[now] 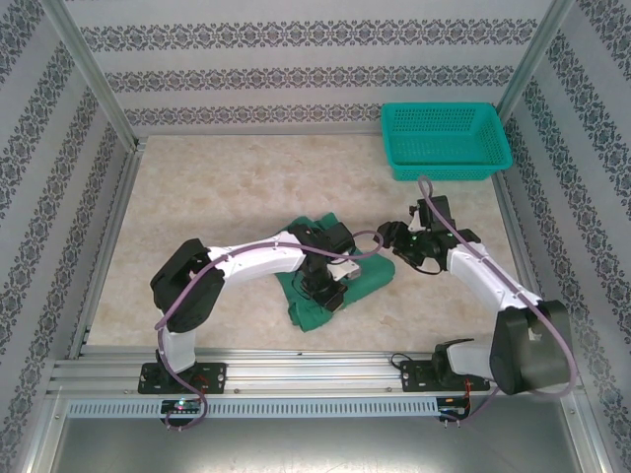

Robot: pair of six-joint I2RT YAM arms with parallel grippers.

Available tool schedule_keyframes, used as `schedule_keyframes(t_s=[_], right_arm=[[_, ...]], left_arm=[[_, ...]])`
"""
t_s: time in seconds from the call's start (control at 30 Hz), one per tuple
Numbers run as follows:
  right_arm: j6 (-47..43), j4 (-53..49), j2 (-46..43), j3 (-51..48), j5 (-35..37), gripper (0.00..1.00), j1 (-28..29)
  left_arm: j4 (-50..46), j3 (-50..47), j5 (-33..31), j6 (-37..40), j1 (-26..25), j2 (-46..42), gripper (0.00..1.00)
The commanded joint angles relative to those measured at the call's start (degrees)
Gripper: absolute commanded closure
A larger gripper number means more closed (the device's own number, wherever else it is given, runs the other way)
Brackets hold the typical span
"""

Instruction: Roll up the long pants

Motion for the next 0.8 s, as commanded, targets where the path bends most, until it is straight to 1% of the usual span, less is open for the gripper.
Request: schedule_keyframes(t_s=[0.0, 0.13, 0.2, 0.23, 0.37, 0.43, 0.53, 0.6, 0.67, 0.7, 0.77], right_arm=[[-0.68, -2.40, -4.51, -2.11, -0.21, 0.34, -0.06], [-0.99, -4.11, -6.69, -1.87, -0.43, 0.34, -0.21], [-1.14, -4.52, -6.81, -1.27, -0.85, 0.33, -0.21], [-1.30, -5.06, -6.91, -0.74, -0.87, 0.33, -0.25], [-0.92, -5.44, -8.54, 0.26, -0.80, 0.34, -0.12], [-0.30, -5.30, -9.98, 0.46, -0.92, 0.34, -0.14], [0.00, -5.36, -11.76, 0.49, -1.28, 0.34, 0.10], [-0.13, -5.96, -12.35, 0.73, -1.59, 0.34, 0.33], [-0.45, -5.86, -12.42, 0.55, -2.42, 0.37, 0.79], [-0.36, -5.57, -12.24, 0.41, -2.84, 0.43, 1.21], [0.45, -3.81, -11.43, -0.36, -3.62, 0.69, 2.57]], left_arm=[[3.36, -1.06, 16.98, -3.94, 2.87, -4.85, 1.00], [16.00, -7.40, 29.77, -12.10, 8.65, -9.55, 1.00], [19.95, -9.67, 32.73, -15.30, 11.21, -10.40, 1.00], [20.43, -10.22, 34.40, -15.49, 12.17, -10.15, 1.00], [20.07, -12.35, 36.18, -13.40, 15.71, -5.07, 1.00], [22.17, -14.30, 37.10, -13.39, 17.25, -1.00, 1.00], [25.37, -16.63, 36.79, -14.36, 19.43, 3.76, 1.00], [27.22, -17.03, 36.46, -15.72, 20.63, 4.90, 1.00], [27.86, -16.81, 35.55, -15.78, 21.53, 5.08, 1.00], [27.93, -16.49, 35.42, -15.65, 22.06, 5.44, 1.00], [25.84, -14.67, 34.90, -13.74, 22.74, 6.83, 1.00]])
